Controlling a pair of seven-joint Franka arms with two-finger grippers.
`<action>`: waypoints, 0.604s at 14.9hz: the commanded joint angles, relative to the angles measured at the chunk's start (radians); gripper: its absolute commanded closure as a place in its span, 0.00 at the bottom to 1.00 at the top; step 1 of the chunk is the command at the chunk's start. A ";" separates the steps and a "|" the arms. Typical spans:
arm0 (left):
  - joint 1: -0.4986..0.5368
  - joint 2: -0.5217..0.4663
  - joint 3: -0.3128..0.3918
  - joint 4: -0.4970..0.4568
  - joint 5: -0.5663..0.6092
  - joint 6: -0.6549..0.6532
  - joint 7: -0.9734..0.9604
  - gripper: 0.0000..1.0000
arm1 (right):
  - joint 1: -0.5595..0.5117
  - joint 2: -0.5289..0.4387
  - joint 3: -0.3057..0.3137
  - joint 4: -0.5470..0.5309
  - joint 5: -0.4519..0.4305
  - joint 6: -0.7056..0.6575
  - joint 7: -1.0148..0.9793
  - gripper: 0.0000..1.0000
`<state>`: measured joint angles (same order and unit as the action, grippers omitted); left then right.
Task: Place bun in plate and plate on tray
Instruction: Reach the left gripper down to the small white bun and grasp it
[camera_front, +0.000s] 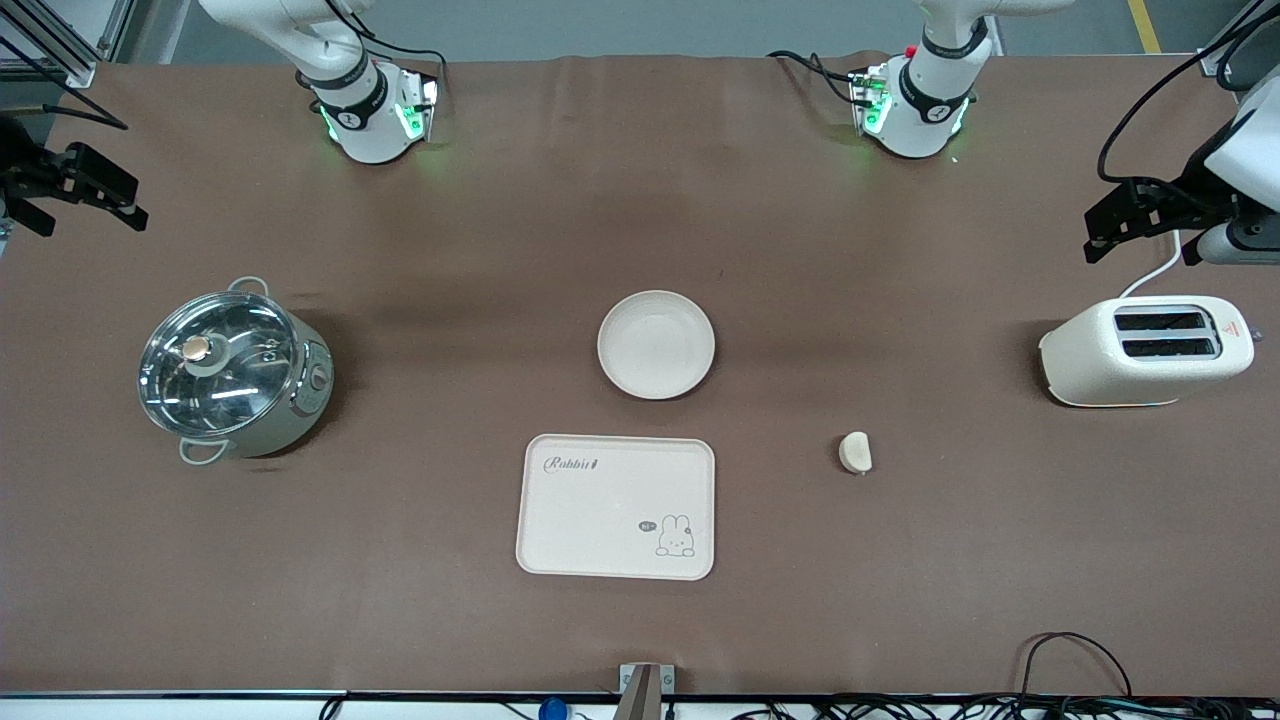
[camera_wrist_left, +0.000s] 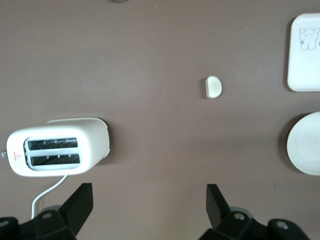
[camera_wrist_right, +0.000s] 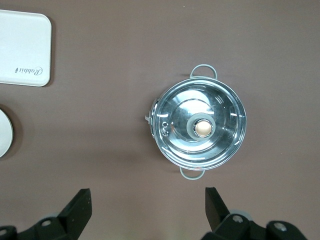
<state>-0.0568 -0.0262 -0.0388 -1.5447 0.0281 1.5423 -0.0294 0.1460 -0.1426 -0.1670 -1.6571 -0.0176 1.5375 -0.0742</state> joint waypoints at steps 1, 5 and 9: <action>0.000 0.035 -0.001 0.051 -0.022 -0.037 -0.001 0.00 | -0.014 -0.003 0.012 -0.004 -0.012 -0.004 -0.007 0.00; -0.005 0.051 -0.003 0.016 -0.011 -0.070 -0.006 0.00 | -0.003 -0.002 0.014 0.007 -0.007 0.000 -0.009 0.00; -0.012 0.337 -0.013 0.011 -0.063 0.132 -0.029 0.00 | 0.001 0.000 0.017 0.008 -0.008 0.000 -0.009 0.00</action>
<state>-0.0613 0.1323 -0.0426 -1.5708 0.0097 1.5859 -0.0334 0.1470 -0.1407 -0.1560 -1.6543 -0.0176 1.5391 -0.0759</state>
